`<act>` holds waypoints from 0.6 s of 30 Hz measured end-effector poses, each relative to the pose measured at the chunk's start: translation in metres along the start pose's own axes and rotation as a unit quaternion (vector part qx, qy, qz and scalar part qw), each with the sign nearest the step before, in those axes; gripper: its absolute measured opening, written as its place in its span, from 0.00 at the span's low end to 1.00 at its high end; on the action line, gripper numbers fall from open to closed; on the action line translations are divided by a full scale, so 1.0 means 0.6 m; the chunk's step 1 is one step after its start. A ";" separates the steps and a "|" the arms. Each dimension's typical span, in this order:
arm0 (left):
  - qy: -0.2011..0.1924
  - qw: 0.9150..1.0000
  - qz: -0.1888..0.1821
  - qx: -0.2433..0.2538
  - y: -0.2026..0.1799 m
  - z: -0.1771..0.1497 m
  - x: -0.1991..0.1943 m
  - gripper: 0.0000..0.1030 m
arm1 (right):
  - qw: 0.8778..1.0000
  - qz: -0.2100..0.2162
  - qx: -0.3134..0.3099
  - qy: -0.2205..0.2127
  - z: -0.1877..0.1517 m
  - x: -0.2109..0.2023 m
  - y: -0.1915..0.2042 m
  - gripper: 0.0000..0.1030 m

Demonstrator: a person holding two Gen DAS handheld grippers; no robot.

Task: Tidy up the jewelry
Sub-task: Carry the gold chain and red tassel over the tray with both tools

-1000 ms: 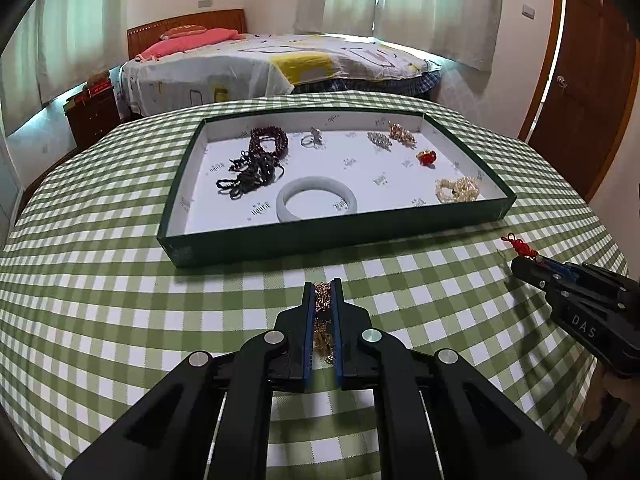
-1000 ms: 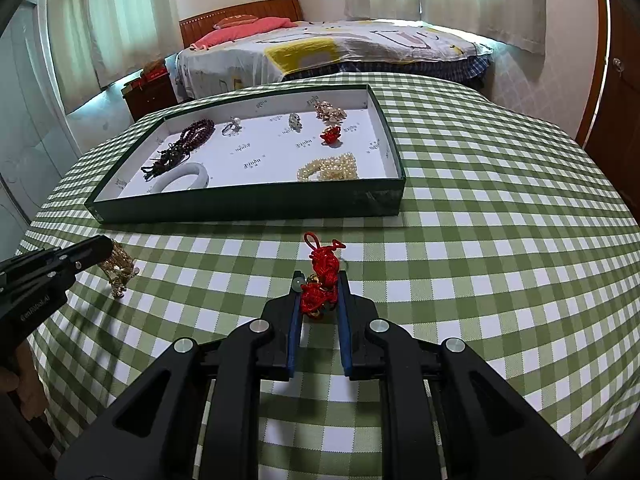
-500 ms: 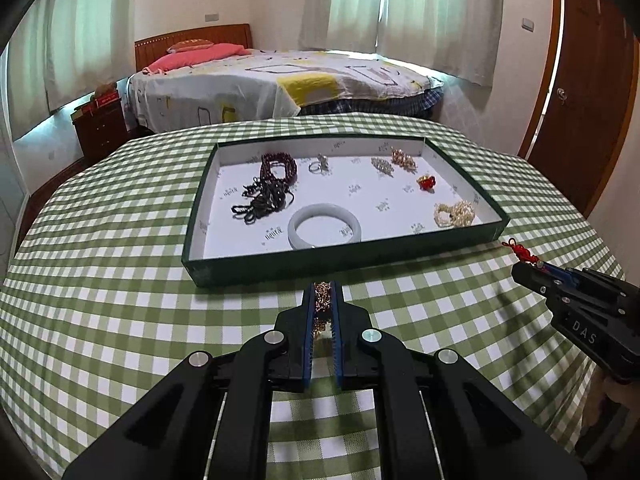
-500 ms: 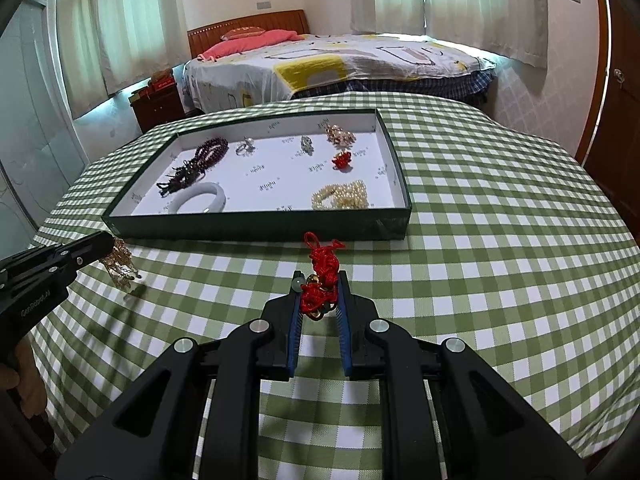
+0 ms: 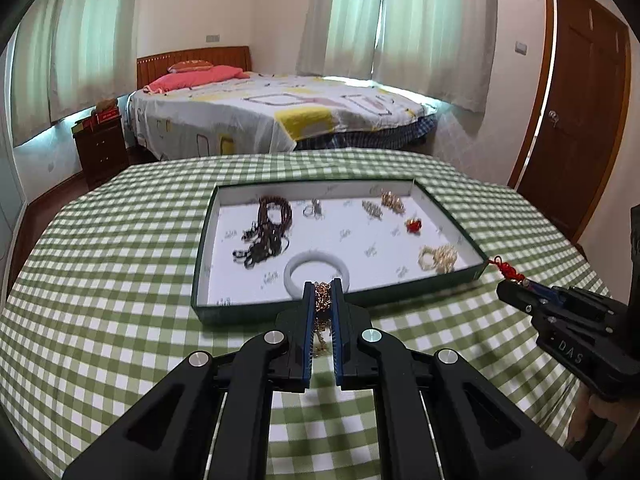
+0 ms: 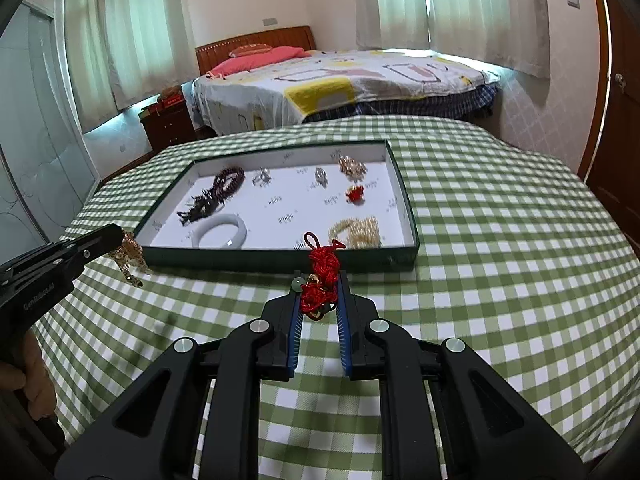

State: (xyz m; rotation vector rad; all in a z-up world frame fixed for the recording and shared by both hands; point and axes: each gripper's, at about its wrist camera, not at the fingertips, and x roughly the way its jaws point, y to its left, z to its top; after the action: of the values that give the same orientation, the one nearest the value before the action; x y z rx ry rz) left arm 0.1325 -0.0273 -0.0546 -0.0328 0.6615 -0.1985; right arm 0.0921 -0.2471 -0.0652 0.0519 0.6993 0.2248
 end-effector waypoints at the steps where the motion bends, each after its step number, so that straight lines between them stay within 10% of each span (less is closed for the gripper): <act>1: -0.005 1.000 -0.001 0.000 -0.001 0.006 -0.002 0.08 | 1.000 0.001 -0.002 -0.004 0.005 -0.002 0.003 0.15; 18: -0.071 0.997 -0.002 0.000 -0.004 0.100 -0.003 0.08 | 0.996 0.010 -0.040 -0.073 0.125 -0.001 0.041 0.15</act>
State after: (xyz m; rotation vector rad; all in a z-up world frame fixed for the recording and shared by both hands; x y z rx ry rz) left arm 0.1676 -0.0310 -0.0063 -0.0480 0.5197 -0.1974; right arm 0.1353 -0.2210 -0.0046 -0.0008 0.5431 0.2662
